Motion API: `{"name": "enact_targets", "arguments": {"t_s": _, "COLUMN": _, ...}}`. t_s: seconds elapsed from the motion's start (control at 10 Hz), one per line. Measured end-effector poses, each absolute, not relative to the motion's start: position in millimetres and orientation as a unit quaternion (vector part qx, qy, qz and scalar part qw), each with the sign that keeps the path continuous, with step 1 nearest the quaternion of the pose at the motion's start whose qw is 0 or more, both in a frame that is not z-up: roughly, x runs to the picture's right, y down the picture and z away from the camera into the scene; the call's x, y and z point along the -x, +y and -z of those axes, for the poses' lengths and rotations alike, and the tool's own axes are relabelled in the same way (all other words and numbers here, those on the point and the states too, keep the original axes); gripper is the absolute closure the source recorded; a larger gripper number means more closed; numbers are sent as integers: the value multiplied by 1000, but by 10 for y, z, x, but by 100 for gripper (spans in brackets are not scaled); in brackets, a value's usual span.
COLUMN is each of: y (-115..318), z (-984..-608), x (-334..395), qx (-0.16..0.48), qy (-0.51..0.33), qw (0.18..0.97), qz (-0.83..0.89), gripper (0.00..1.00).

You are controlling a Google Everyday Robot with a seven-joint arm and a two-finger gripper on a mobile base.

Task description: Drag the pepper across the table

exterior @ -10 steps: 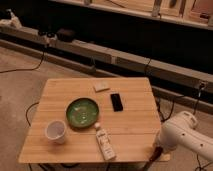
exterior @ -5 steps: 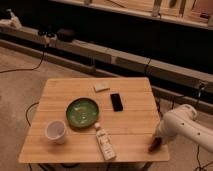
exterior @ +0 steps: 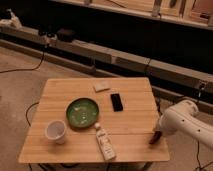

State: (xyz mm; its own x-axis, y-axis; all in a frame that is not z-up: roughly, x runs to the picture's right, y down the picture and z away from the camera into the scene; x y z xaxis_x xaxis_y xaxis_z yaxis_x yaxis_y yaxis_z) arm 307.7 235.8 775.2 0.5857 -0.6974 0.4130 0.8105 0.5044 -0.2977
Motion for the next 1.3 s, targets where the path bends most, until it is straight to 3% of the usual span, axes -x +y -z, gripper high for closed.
{"name": "enact_targets", "arguments": {"t_s": 1.3, "y": 1700, "z": -8384, "x": -3293, "qx": 209, "qy": -116, "qw": 848, "qz": 473, "gripper": 100}}
